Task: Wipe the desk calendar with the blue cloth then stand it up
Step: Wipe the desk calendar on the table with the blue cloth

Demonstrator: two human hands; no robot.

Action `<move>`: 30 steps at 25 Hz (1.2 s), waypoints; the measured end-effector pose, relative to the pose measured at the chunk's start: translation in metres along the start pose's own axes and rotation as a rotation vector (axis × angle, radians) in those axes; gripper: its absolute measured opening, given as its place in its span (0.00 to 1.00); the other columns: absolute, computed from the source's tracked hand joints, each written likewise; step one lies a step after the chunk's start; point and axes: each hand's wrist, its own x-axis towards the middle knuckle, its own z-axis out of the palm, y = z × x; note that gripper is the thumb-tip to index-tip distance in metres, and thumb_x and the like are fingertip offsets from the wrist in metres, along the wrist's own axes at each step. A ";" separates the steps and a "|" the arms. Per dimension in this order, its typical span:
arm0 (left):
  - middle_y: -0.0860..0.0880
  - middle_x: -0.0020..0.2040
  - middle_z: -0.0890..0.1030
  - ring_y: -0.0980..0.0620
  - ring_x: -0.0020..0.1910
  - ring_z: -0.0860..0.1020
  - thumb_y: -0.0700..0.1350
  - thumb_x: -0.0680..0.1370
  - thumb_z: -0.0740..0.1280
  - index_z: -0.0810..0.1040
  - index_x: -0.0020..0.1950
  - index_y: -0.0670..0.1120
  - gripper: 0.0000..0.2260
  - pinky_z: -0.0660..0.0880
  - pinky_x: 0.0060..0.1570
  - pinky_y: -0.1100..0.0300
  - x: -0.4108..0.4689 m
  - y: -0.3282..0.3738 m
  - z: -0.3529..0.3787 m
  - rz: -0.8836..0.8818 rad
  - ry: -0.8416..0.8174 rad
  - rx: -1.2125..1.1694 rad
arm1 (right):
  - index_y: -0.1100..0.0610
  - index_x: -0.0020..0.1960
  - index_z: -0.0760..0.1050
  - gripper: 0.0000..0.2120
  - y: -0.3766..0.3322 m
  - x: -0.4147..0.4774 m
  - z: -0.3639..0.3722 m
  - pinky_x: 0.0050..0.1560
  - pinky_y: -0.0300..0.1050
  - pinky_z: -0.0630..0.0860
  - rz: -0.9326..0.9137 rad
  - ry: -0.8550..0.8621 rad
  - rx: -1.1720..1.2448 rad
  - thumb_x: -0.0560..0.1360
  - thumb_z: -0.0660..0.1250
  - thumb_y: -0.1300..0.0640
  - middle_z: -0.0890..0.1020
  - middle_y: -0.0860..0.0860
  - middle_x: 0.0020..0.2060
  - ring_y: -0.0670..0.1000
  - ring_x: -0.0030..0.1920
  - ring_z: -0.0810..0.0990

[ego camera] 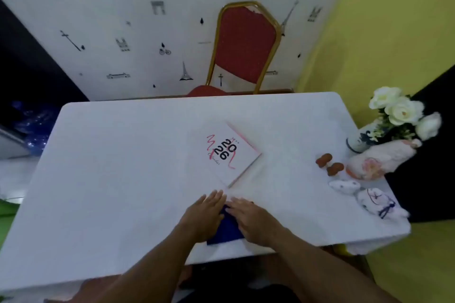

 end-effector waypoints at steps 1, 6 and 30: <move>0.48 0.81 0.49 0.52 0.79 0.46 0.53 0.83 0.49 0.48 0.80 0.47 0.26 0.44 0.75 0.55 -0.004 0.003 0.010 0.042 -0.020 0.044 | 0.60 0.74 0.73 0.24 0.002 -0.008 0.010 0.74 0.55 0.70 -0.039 -0.005 -0.041 0.79 0.60 0.57 0.74 0.56 0.74 0.55 0.75 0.72; 0.43 0.76 0.66 0.48 0.75 0.60 0.60 0.76 0.56 0.62 0.76 0.43 0.33 0.58 0.71 0.49 -0.018 -0.001 0.052 0.054 -0.098 0.171 | 0.59 0.80 0.63 0.33 0.009 -0.023 0.020 0.79 0.52 0.59 -0.069 -0.104 -0.089 0.80 0.63 0.44 0.65 0.55 0.80 0.54 0.79 0.64; 0.49 0.80 0.57 0.52 0.78 0.55 0.66 0.80 0.48 0.56 0.79 0.47 0.33 0.52 0.73 0.58 -0.012 -0.042 -0.017 -0.104 0.012 -0.121 | 0.58 0.66 0.79 0.21 0.003 0.028 0.013 0.54 0.49 0.82 0.052 0.094 0.163 0.74 0.75 0.60 0.86 0.56 0.58 0.57 0.54 0.86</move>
